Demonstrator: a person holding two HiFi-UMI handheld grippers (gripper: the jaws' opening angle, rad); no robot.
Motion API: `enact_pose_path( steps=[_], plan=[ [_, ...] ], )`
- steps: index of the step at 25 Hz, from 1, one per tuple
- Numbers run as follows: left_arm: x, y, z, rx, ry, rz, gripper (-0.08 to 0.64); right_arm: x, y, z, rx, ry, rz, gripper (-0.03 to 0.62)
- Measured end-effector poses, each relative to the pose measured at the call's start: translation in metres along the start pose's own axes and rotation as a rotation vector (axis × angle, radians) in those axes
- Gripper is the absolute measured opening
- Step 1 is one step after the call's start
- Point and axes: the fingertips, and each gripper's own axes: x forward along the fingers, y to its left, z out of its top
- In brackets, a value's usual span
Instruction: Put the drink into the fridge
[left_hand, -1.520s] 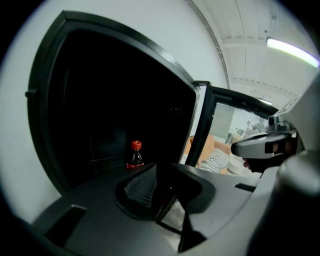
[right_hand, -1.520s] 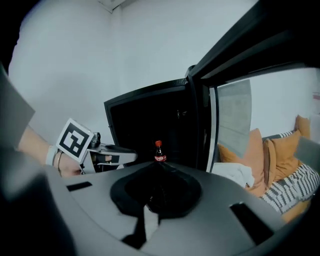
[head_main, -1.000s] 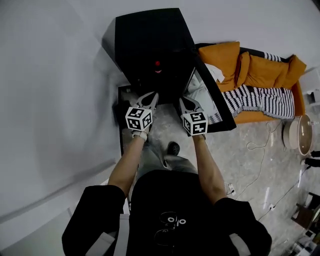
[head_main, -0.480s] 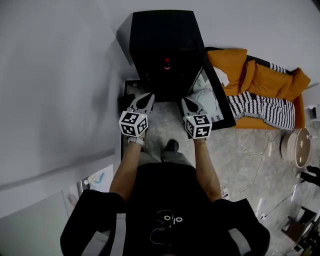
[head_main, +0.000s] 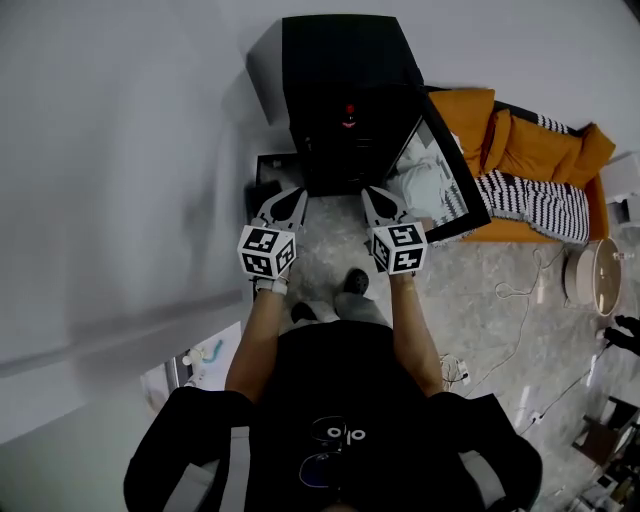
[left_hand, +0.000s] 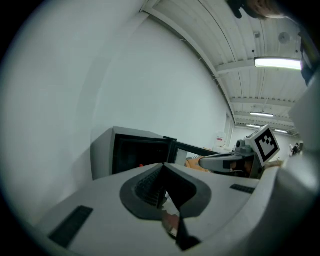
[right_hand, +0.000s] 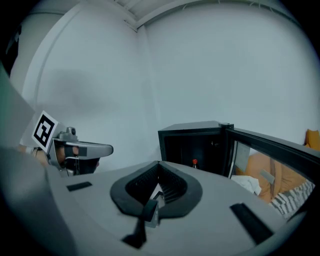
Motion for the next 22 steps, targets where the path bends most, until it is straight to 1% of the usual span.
enact_pose_path(
  steps=[4,8,15,22],
  plan=[
    [-0.024,0.004,-0.008,-0.009,0.008,-0.012,0.006,-0.008,0.025,-0.004,-0.009,-0.004,-0.007,0.007],
    [-0.041,0.006,-0.011,-0.01,0.001,-0.02,0.006,-0.015,0.041,-0.006,-0.022,-0.009,-0.012,0.008],
    [-0.054,0.004,-0.003,0.016,-0.01,-0.028,0.006,-0.022,0.052,0.001,-0.029,-0.025,-0.018,0.007],
    [-0.053,0.006,0.0,0.02,-0.008,-0.035,0.006,-0.02,0.055,0.004,-0.029,-0.028,-0.016,0.006]
  ],
)
